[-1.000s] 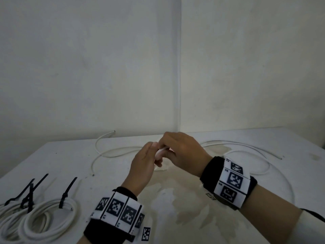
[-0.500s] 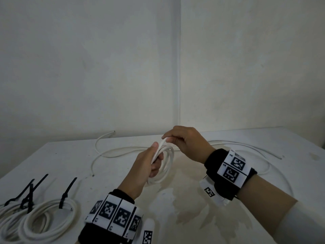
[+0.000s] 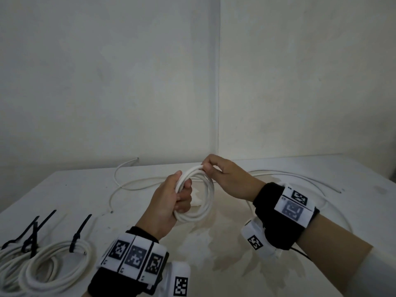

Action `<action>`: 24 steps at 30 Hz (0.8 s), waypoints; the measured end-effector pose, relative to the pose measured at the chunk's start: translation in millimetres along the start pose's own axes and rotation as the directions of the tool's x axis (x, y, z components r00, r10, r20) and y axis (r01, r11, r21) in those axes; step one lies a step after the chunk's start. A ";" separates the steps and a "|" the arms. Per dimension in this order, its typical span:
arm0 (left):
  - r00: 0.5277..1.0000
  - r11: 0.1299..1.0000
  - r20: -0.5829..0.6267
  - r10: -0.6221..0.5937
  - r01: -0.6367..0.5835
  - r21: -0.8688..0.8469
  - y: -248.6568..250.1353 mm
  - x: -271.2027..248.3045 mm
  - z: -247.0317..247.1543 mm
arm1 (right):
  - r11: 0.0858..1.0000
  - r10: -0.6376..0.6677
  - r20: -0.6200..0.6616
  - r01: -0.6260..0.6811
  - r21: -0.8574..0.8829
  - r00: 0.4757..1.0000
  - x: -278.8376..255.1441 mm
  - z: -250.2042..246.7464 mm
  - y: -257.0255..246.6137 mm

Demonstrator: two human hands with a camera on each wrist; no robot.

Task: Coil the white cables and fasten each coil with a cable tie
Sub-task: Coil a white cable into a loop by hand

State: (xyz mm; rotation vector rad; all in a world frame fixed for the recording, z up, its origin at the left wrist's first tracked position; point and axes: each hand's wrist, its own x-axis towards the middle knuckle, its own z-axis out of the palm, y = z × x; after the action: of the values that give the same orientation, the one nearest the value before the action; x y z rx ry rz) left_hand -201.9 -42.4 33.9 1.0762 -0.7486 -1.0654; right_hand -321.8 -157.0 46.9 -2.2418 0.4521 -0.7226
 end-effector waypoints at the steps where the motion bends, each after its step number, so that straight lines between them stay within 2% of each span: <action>1: 1.000 1.000 0.006 0.004 -0.004 -0.001 -0.2 0.3 0.3 | 0.998 0.031 0.016 -0.031 0.047 0.999 -1.4 0.7 -0.9; 3: 1.000 1.000 0.015 0.014 -0.014 0.013 0.2 0.7 0.1 | 0.975 0.095 0.066 -0.107 0.197 0.993 -4.4 2.3 -4.0; 5: 0.999 1.000 0.031 0.010 -0.011 0.017 0.2 0.7 -1.6 | 0.960 0.100 0.088 -0.119 0.255 0.991 -5.6 1.1 -5.2; 13: 0.996 0.998 0.077 -0.047 0.045 0.034 2.0 -8.5 -2.7 | 0.985 -0.016 0.090 0.000 0.173 0.996 -5.4 -8.6 0.4; 19: 1.000 0.964 0.009 0.030 -0.031 0.263 0.0 -12.2 10.7 | 0.982 -0.032 0.074 0.017 0.188 0.997 -7.9 -9.4 4.0; 22: 0.998 0.968 -0.022 0.054 -0.047 0.247 -0.7 -11.2 13.5 | 0.983 -0.035 0.018 0.031 0.183 0.999 -8.5 -6.8 5.5; 24: 0.997 0.981 -0.051 0.063 -0.053 0.185 0.9 -10.0 11.2 | 0.992 -0.059 -0.030 0.062 0.112 0.998 -8.9 -5.7 10.4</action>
State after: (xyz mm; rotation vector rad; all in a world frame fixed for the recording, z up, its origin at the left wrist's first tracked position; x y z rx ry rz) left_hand -214.9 -36.5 38.6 1.2292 -0.8395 -0.9258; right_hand -333.3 -162.5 39.4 -2.1504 0.3483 -0.7906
